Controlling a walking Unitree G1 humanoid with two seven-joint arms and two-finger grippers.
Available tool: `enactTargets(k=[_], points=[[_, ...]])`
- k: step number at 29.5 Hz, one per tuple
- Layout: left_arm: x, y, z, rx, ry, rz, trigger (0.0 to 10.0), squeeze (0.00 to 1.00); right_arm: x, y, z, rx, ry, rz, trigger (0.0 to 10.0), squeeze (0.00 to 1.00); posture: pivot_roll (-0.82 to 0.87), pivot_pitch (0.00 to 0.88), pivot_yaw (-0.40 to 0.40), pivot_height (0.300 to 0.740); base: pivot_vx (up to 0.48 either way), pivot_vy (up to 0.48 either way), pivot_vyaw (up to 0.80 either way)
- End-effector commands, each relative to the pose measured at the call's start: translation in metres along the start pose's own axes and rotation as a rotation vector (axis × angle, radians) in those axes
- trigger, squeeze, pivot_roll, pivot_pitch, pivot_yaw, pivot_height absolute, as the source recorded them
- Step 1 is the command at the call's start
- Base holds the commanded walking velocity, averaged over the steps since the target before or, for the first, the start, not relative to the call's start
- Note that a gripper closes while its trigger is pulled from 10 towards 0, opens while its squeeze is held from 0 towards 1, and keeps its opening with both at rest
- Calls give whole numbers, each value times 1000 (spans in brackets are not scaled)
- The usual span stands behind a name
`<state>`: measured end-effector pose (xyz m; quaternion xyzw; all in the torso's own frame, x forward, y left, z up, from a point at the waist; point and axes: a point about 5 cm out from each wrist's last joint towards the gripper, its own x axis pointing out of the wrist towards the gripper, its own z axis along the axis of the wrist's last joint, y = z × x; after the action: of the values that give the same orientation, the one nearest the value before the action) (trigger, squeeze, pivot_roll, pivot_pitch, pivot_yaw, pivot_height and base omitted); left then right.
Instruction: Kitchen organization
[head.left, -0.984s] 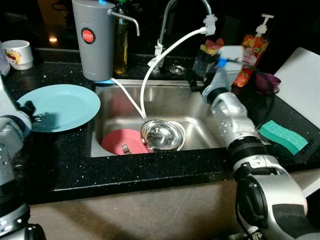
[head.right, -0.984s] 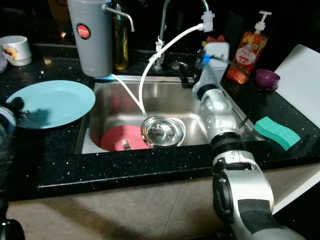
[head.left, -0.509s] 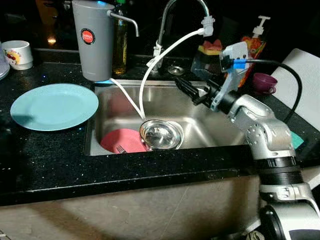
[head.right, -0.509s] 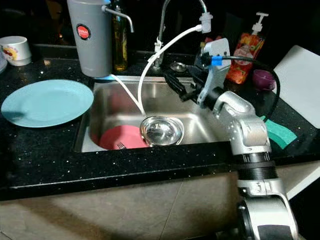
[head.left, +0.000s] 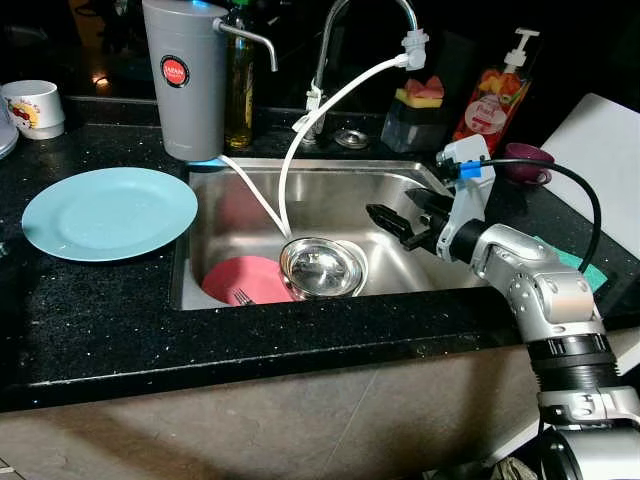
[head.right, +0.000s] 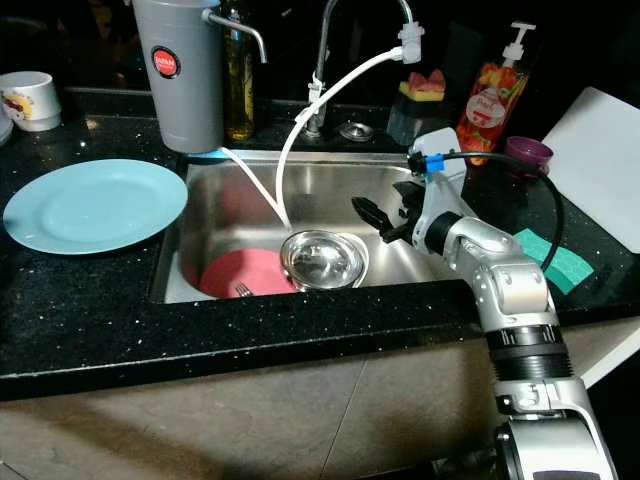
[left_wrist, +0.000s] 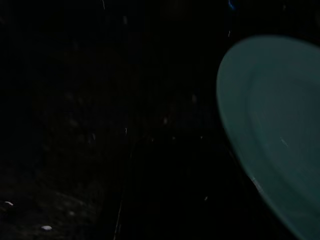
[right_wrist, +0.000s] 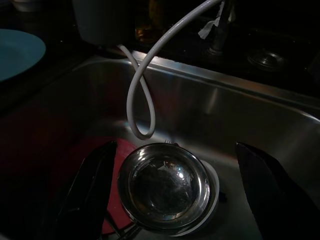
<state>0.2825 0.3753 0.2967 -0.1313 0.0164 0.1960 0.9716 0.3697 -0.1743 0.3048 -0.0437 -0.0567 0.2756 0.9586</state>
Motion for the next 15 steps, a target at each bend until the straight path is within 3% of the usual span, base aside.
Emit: enactTargets(k=[1, 4, 9, 15], points=[[1, 7, -1, -16, 6, -24, 10000, 0, -5, -4, -4, 0, 11, -10, 10000, 0, 186, 106, -117, 740, 0, 0, 0], [7, 2, -13, -65, 62, -121, 10000, 0, -6, -1, -6, -4, 20, 1, 10000, 0, 179, 103, -121, 740, 0, 0, 0], [19, -6, -37, -149, 149, -195, 10000, 0, -7, 4, -11, 4, 37, 3, 10000, 0, 170, 102, -119, 740, 0, 0, 0], [33, -18, -43, -197, 183, -258, 10000, 0, -6, 5, -7, 1, 29, 7, 10000, 0, 162, 99, -120, 740, 0, 0, 0]])
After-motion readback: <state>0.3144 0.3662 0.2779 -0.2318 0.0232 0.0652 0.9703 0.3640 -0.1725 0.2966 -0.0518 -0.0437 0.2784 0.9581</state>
